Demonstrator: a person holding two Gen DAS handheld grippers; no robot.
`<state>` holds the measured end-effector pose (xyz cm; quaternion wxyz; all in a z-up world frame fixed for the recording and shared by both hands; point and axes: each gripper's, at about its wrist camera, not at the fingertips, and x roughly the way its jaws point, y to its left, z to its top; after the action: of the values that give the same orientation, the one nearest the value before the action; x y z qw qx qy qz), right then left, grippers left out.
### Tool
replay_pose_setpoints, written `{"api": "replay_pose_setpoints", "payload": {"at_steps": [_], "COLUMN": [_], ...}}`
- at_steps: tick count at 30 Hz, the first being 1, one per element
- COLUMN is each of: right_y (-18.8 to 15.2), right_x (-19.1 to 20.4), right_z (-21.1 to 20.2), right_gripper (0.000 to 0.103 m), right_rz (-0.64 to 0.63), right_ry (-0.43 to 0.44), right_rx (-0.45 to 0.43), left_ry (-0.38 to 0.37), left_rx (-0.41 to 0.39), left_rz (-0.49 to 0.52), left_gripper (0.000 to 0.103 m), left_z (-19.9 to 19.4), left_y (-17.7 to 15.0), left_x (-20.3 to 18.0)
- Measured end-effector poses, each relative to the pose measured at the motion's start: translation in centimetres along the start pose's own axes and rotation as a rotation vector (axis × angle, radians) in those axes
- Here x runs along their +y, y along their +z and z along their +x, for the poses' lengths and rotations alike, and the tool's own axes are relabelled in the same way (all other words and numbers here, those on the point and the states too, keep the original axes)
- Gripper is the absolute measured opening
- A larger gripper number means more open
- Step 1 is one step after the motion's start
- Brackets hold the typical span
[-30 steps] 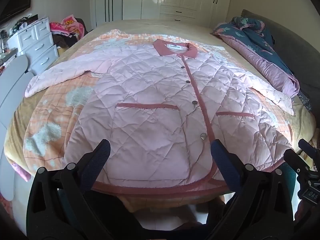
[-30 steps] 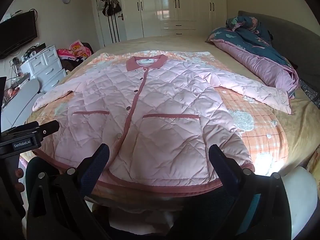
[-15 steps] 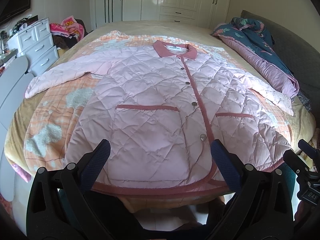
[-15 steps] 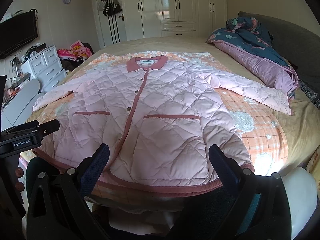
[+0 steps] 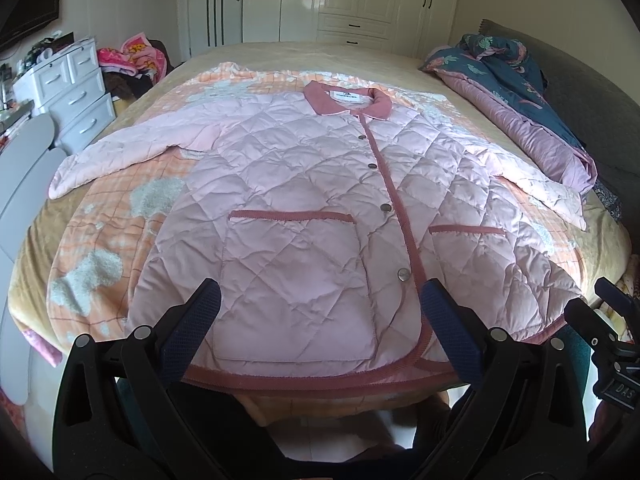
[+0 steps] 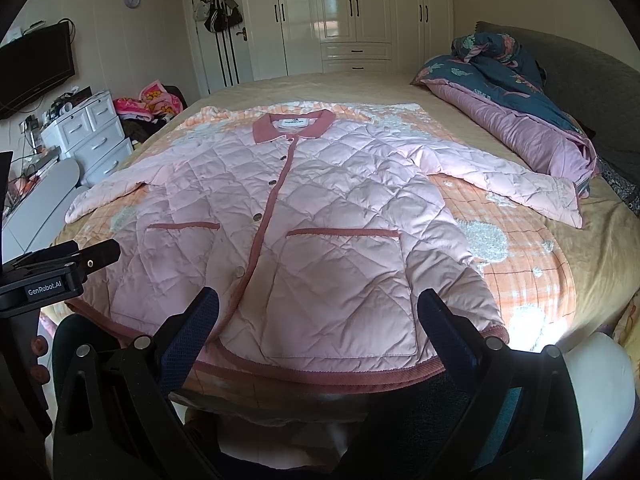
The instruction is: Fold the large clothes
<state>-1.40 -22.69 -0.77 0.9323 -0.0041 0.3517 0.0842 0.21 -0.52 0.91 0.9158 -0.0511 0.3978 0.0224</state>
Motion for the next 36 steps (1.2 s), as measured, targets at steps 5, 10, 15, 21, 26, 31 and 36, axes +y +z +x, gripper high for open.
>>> {"api": "replay_pose_setpoints", "payload": {"at_steps": [5, 10, 15, 21, 26, 31, 36], "right_y": [0.0, 0.1, 0.3, 1.5, 2.8, 4.3, 5.8], "right_x": [0.0, 0.0, 0.0, 0.4, 0.6, 0.8, 1.2], "right_z": [0.1, 0.2, 0.3, 1.1, 1.8, 2.6, 3.3], "right_gripper": [0.099, 0.099, 0.099, 0.099, 0.099, 0.099, 0.099], "right_rz": [0.001, 0.000, -0.003, -0.010, -0.019, -0.027, -0.035], "right_ry": [0.000, 0.002, 0.001, 0.000, -0.001, 0.007, 0.022], "right_rx": [0.002, 0.001, 0.006, 0.019, 0.021, 0.024, 0.022], "left_ry": [-0.001, -0.004, -0.012, -0.016, -0.019, -0.025, -0.028], "left_rx": [0.001, 0.002, 0.009, 0.017, 0.018, 0.009, -0.001], "left_rz": [0.002, 0.003, 0.003, 0.001, -0.001, -0.012, -0.023], "left_gripper": [0.094, 0.094, 0.094, 0.094, 0.094, 0.094, 0.094], "left_z": [0.1, 0.2, 0.8, 1.7, 2.2, 2.5, 3.0], "left_y": [-0.1, 0.0, 0.3, 0.9, 2.0, 3.5, 5.1], "left_x": [-0.2, -0.4, -0.5, -0.3, -0.3, -0.1, -0.1]}}
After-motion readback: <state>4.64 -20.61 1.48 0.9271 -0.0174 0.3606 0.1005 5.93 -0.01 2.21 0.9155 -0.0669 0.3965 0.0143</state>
